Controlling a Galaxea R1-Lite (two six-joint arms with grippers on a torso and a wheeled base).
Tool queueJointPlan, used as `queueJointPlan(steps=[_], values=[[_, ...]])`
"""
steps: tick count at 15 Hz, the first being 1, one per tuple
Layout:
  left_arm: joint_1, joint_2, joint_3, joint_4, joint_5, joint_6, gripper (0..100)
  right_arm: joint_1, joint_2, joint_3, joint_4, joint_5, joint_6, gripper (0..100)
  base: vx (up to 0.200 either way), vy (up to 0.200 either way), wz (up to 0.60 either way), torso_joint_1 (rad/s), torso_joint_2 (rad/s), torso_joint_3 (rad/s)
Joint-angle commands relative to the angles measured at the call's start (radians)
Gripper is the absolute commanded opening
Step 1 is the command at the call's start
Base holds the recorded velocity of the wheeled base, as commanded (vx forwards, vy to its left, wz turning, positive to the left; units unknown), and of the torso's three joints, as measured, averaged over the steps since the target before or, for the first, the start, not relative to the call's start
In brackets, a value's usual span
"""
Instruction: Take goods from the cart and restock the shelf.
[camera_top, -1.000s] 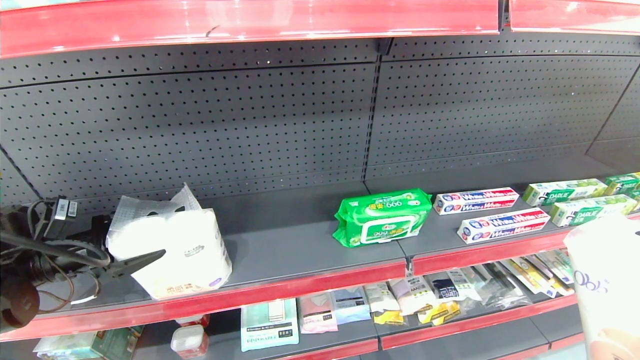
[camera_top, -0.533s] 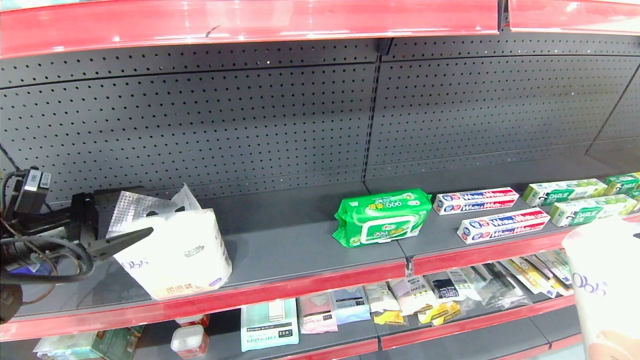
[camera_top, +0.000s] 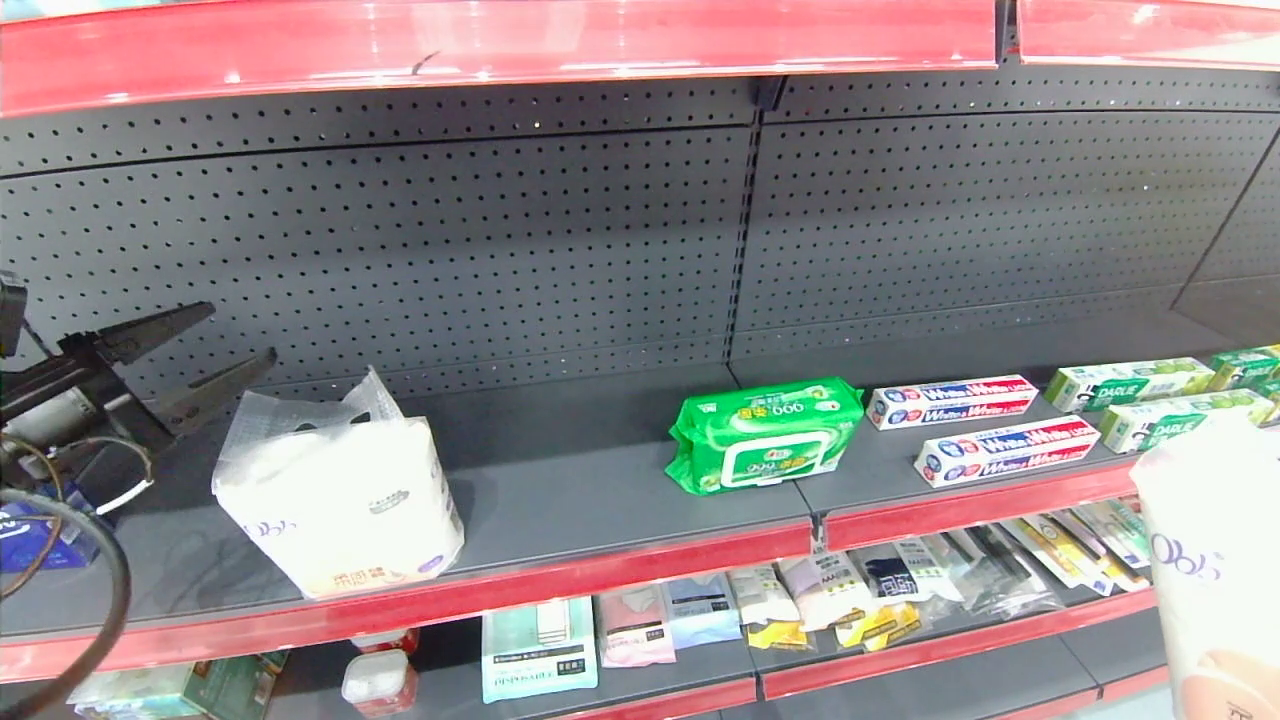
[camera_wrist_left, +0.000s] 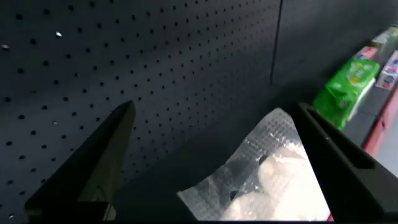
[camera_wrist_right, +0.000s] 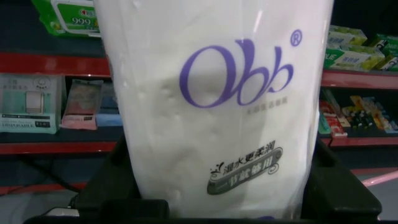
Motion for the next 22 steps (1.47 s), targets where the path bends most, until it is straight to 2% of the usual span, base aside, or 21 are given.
queueJointPlan(steps=[1, 3, 6, 9, 12, 13, 14, 15, 17, 19, 20, 21, 22], values=[[-0.038, -0.1, 0.079, -0.001, 0.19, 0.007, 100, 0.002, 0.002, -0.012, 0.0, 0.01, 0.001, 0, 0.0, 0.0, 0.0, 0.0, 0.0, 0.0], [-0.034, -0.114, 0.133, -0.001, 0.317, 0.013, 100, 0.002, 0.002, -0.015, 0.0, 0.022, 0.004, 0, 0.0, 0.0, 0.0, 0.0, 0.0, 0.0], [-0.018, -0.158, 0.225, -0.001, 0.446, 0.02, 100, 0.002, -0.006, -0.009, 0.0, 0.022, 0.004, 0, 0.0, 0.0, 0.0, 0.0, 0.0, 0.0], [-0.021, -0.158, 0.222, 0.022, 0.706, 0.033, 100, 0.0, -0.01, -0.009, 0.0, 0.02, 0.005, 0, 0.0, 0.0, 0.0, 0.0, 0.0, 0.0], [-0.026, -0.175, 0.211, 0.098, 0.911, 0.034, 100, 0.002, -0.009, -0.009, 0.0, 0.022, 0.004, 0, 0.0, 0.0, 0.0, 0.0, 0.0, 0.0], [-0.026, -0.218, 0.228, 0.144, 0.949, 0.034, 100, 0.003, -0.006, -0.009, 0.0, 0.024, 0.005, 0, 0.0, 0.0, 0.0, 0.0, 0.0, 0.0], [-0.026, -0.279, 0.231, 0.203, 0.943, 0.034, 100, 0.003, -0.004, -0.008, 0.0, 0.024, 0.005, 0, 0.0, 0.0, 0.0, 0.0, 0.0, 0.0], [-0.032, -0.359, 0.214, 0.316, 0.923, 0.034, 100, 0.003, -0.004, -0.003, 0.0, 0.027, 0.004, 0, 0.0, 0.0, 0.0, 0.0, 0.0, 0.0], [-0.061, -0.561, 0.162, 0.637, 0.884, 0.034, 100, 0.002, -0.006, 0.006, 0.0, 0.05, 0.004, 0, 0.0, 0.0, 0.0, 0.0, 0.0, 0.0], [-0.121, -0.805, 0.144, 0.959, 0.833, 0.034, 100, 0.003, 0.0, 0.008, 0.0, 0.051, 0.004, 0, 0.0, 0.0, 0.0, 0.0, 0.0, 0.0], [-0.136, -0.919, 0.151, 1.089, 0.799, 0.043, 100, 0.003, 0.002, 0.006, 0.0, 0.051, 0.004, 0, 0.0, 0.0, 0.0, 0.0, 0.0, 0.0], [-0.153, -1.023, 0.159, 1.21, 0.772, 0.085, 100, 0.002, 0.005, 0.006, 0.0, 0.051, 0.002, 0, 0.0, 0.0, 0.0, 0.0, 0.0, 0.0], [-0.155, -1.032, 0.161, 1.22, 0.77, 0.088, 100, 0.003, 0.005, 0.006, 0.0, 0.051, 0.002, 0, 0.0, 0.0, 0.0, 0.0, 0.0, 0.0]])
